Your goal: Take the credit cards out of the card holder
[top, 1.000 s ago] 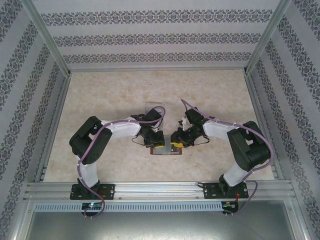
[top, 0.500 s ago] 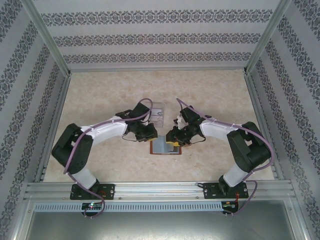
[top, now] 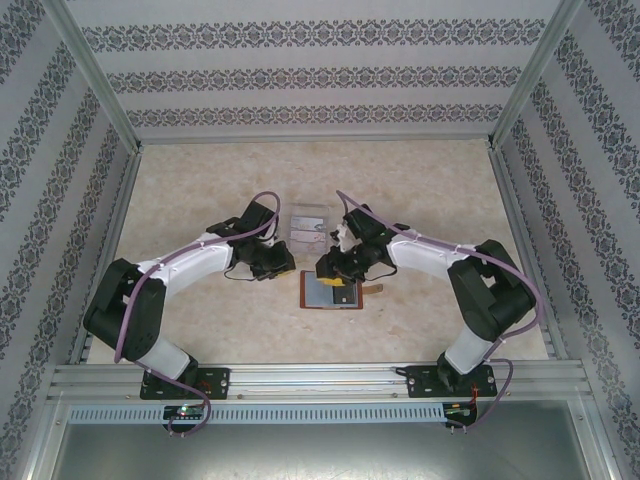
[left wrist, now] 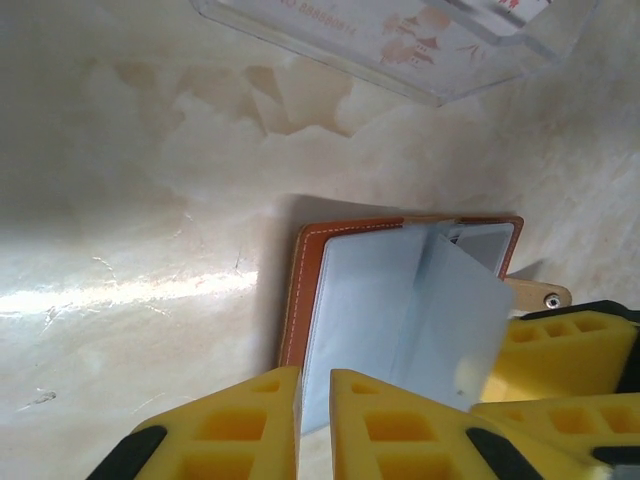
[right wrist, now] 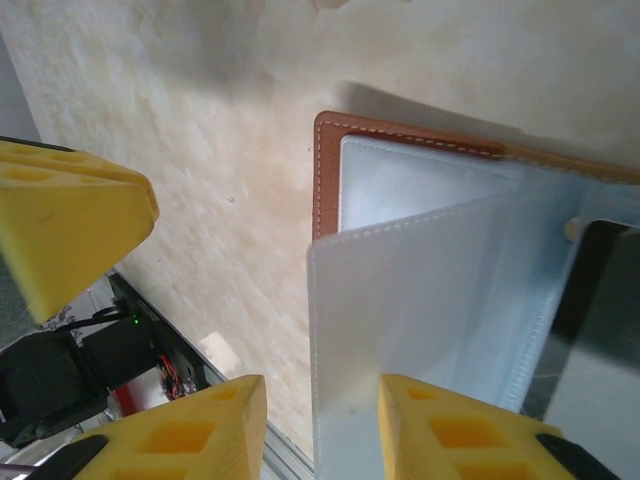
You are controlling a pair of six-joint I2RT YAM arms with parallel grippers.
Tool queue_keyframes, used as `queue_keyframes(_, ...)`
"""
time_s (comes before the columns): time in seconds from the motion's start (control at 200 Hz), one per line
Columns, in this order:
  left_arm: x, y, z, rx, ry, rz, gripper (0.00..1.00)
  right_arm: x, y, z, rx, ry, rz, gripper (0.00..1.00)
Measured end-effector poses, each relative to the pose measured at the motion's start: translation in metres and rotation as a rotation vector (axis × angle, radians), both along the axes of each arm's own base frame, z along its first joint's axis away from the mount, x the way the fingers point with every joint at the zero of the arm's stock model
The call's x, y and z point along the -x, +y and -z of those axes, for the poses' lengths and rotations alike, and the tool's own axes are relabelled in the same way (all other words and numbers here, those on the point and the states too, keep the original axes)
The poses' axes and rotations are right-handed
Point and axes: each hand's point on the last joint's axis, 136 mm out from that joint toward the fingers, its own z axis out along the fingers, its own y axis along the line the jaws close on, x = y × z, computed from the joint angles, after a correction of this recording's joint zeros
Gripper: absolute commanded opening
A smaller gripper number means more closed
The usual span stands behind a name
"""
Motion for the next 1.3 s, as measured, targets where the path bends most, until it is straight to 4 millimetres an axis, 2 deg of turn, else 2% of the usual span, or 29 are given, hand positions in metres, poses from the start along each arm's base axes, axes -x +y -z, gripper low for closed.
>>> queue_keyframes(0.49,0.0,0.001,-0.002,0.018,-0.003,0.012,0.16,0.01,0.021,0.044,0.081,0.07,-0.057,0.35)
queue_keyframes(0.794,0.002,-0.002,-0.004,0.041,0.006,0.024,0.15,0.007,0.023,0.039,0.074,0.054,-0.056,0.35)
queue_keyframes(1.019,0.001,-0.009,-0.006,0.07,0.007,0.032,0.14,0.001,0.017,0.009,0.042,-0.013,-0.032,0.35)
queue_keyframes(1.149,0.005,-0.018,-0.001,0.081,0.023,0.051,0.13,-0.009,0.001,-0.006,0.03,-0.046,0.018,0.35)
queue_keyframes(1.299,0.008,-0.042,0.006,0.088,0.045,0.096,0.11,-0.015,-0.028,-0.01,0.056,-0.052,0.092,0.35)
